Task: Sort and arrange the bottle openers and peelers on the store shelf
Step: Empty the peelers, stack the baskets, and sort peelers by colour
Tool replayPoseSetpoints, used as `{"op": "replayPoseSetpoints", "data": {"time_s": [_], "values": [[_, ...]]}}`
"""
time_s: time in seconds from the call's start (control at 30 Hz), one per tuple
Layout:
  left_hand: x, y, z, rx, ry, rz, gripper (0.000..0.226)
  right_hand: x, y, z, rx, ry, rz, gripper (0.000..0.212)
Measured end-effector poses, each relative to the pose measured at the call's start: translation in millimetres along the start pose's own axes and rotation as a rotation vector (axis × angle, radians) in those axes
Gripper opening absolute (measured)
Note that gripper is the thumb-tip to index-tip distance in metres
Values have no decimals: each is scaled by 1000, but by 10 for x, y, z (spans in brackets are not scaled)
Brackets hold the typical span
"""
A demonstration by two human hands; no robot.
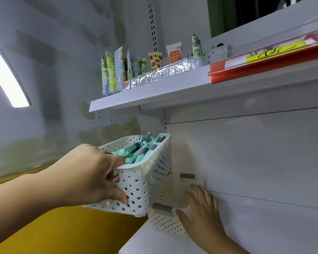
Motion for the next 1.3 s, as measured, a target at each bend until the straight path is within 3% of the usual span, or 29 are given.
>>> {"op": "replayPoseSetpoints", "data": {"time_s": [0.07, 0.13, 0.17, 0.33, 0.4, 0.53, 0.7, 0.83, 0.93, 1.0, 1.07, 1.13, 1.2, 1.3], "values": [[152, -26, -109, 24, -12, 33, 45, 53, 338, 138, 103, -181, -270, 48], [367, -102, -266, 22, -8, 62, 40, 151, 570, 341, 106, -377, -574, 25], [496, -180, -356, -3, 3, 49, 41, 195, 689, 467, 98, -461, -703, 29], [1271, -755, -784, -69, 40, 140, 48, 386, 1251, 893, 184, -614, -1043, 89], [1589, -979, -941, -57, 25, 218, 48, 484, 1395, 978, 227, -607, -990, 99], [2231, -1414, -1157, -64, 2, 393, 41, 792, 1653, 1138, 407, -641, -828, 86], [2753, -1764, -1261, 41, 13, 626, 33, 1239, 1881, 1385, 410, -741, -742, 87], [2907, -1825, -1316, 296, 30, 827, 41, 1395, 1980, 1376, 428, -737, -709, 83], [2817, -1886, -1258, 340, 128, 965, 45, 1467, 1971, 1400, 516, -797, -740, 73], [2610, -2025, -1217, 350, 275, 1042, 40, 1479, 1967, 1422, 522, -801, -622, 70], [2371, -2276, -1174, 266, 498, 1148, 30, 1490, 1973, 1432, 525, -822, -574, 70], [2284, -2524, -1124, 48, 684, 1344, 20, 1473, 1972, 1373, 507, -840, -577, 67], [2350, -2702, -1065, -161, 803, 1597, 24, 1473, 1965, 1288, 492, -848, -537, 63], [2426, -2877, -968, -255, 905, 1776, 30, 1495, 1983, 1135, 408, -837, -406, 63]]}}
Point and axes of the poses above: each hand's wrist, its own z-axis away from the middle knuckle, its own y-axis out of the back of the hand, x = y × z, the point moved 5 cm from there along -z, towards the middle knuckle, and after that the axes turned 9 degrees about x, right-handed, at the moved point
